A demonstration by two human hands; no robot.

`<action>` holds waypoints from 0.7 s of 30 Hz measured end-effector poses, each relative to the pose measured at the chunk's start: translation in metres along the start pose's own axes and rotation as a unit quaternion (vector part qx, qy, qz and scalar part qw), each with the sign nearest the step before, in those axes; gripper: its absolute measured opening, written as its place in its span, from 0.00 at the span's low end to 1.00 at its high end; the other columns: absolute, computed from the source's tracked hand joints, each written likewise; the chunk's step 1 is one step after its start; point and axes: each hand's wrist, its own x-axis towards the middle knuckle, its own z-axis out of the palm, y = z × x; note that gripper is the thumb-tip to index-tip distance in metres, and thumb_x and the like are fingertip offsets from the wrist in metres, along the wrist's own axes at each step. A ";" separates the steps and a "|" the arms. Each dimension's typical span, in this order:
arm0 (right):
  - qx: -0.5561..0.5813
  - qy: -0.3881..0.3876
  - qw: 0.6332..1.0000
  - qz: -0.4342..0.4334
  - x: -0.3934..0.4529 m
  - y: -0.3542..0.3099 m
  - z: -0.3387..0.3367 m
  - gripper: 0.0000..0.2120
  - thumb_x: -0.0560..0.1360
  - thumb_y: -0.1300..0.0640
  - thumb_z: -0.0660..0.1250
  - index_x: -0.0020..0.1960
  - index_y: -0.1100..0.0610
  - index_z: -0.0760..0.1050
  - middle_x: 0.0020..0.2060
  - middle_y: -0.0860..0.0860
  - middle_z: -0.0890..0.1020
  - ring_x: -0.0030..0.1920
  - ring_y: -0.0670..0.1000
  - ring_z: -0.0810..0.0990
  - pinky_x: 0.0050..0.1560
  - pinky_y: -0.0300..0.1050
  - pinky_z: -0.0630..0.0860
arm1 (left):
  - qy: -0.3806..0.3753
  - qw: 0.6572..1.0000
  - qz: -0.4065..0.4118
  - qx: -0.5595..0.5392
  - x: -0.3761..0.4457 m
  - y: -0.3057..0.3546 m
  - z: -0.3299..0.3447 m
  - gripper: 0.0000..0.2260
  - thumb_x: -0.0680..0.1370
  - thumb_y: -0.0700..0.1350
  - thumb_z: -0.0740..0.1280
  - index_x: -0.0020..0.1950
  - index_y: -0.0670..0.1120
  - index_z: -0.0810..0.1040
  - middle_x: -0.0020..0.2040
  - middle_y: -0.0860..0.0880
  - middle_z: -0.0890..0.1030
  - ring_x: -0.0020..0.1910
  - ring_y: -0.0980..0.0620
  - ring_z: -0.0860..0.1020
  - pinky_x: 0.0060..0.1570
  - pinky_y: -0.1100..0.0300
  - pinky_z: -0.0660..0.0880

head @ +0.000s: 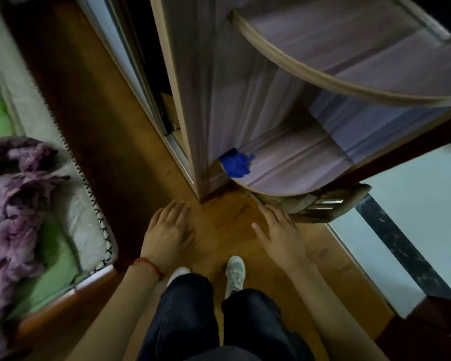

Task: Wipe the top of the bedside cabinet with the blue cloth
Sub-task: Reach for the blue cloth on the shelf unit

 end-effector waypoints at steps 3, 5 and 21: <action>0.001 -0.019 1.000 -0.022 0.027 0.019 0.002 0.23 0.77 0.47 0.58 0.70 0.54 0.63 0.68 0.53 0.68 0.67 0.52 0.66 0.64 0.49 0.65 | -0.014 1.000 -0.026 -0.002 0.001 0.011 0.011 0.24 0.75 0.57 0.64 0.59 0.38 0.78 0.57 0.38 0.79 0.58 0.38 0.76 0.54 0.40 0.72; -0.001 -0.030 0.999 -0.028 0.045 0.027 0.009 0.23 0.77 0.47 0.58 0.69 0.53 0.64 0.68 0.53 0.68 0.66 0.53 0.67 0.63 0.50 0.66 | -0.016 0.999 -0.044 -0.017 0.004 0.013 0.015 0.25 0.75 0.56 0.57 0.61 0.39 0.77 0.58 0.39 0.79 0.59 0.38 0.76 0.55 0.40 0.72; 0.061 -0.036 0.996 0.045 0.266 0.053 0.109 0.24 0.75 0.52 0.64 0.68 0.57 0.65 0.64 0.62 0.69 0.63 0.61 0.67 0.61 0.53 0.66 | -0.016 0.999 -0.037 -0.013 0.062 -0.031 0.071 0.31 0.80 0.59 0.43 0.64 0.39 0.74 0.61 0.38 0.76 0.62 0.39 0.73 0.59 0.42 0.67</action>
